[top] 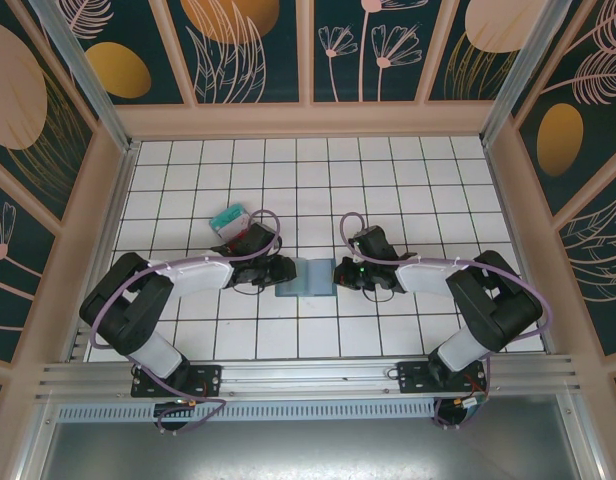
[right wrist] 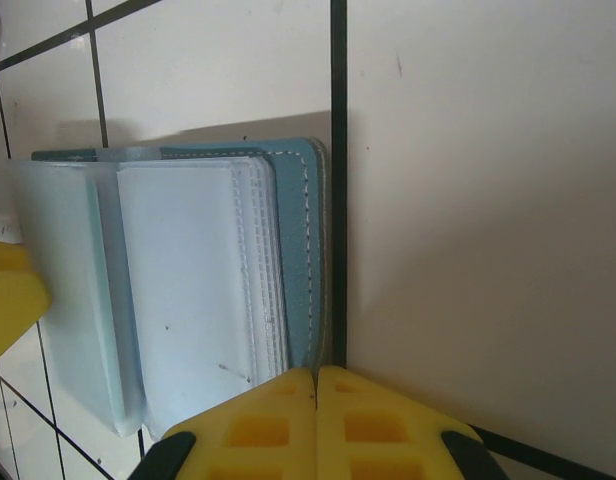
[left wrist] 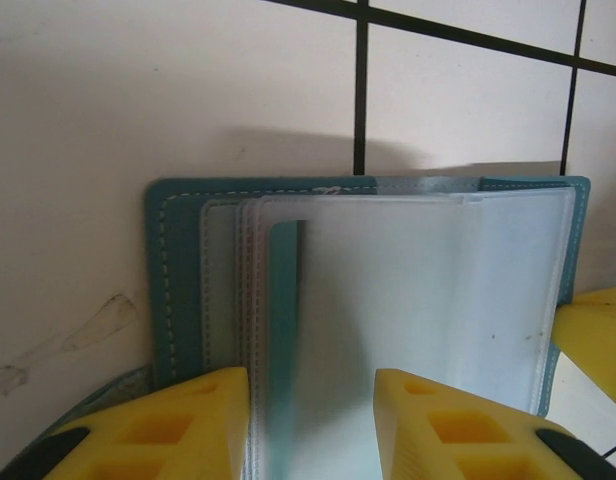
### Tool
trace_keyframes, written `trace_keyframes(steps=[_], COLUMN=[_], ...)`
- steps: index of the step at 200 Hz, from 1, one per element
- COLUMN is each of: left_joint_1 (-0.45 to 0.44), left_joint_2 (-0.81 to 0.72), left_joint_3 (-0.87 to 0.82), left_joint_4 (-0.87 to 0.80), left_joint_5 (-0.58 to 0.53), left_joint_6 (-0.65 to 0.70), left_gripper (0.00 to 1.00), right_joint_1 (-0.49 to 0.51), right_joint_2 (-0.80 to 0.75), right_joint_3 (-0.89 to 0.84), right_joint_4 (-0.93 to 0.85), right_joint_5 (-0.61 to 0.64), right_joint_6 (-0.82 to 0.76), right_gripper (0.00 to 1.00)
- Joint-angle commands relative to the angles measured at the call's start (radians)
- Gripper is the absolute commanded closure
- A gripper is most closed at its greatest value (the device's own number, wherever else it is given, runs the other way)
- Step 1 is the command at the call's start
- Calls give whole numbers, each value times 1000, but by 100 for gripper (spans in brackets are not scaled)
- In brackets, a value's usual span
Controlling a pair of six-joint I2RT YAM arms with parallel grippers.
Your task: Take the credit cards out of the card holder
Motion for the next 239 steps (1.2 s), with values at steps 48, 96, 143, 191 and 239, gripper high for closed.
trace_keyframes(steps=[48, 96, 143, 191, 239], left_joint_1=[-17, -17, -17, -18, -15], left_joint_2=[13, -30, -57, -65, -79], left_joint_3=[4, -14, -18, 8, 46], left_joint_4=[57, 115, 149, 79, -80], left_joint_5=[88, 137, 179, 153, 4], left_joint_6=[13, 13, 14, 50, 120], left_gripper=[43, 15, 4, 4, 16], right_joint_1=[12, 12, 12, -1, -30], right_joint_2=[20, 23, 21, 5, -93], right_joint_3=[-5, -1, 1, 6, 24], right_joint_4=[2, 2, -1, -19, -83], right_joint_5=[8, 5, 5, 15, 80], right_joint_6=[6, 5, 6, -1, 9], right_gripper=[97, 97, 97, 92, 79])
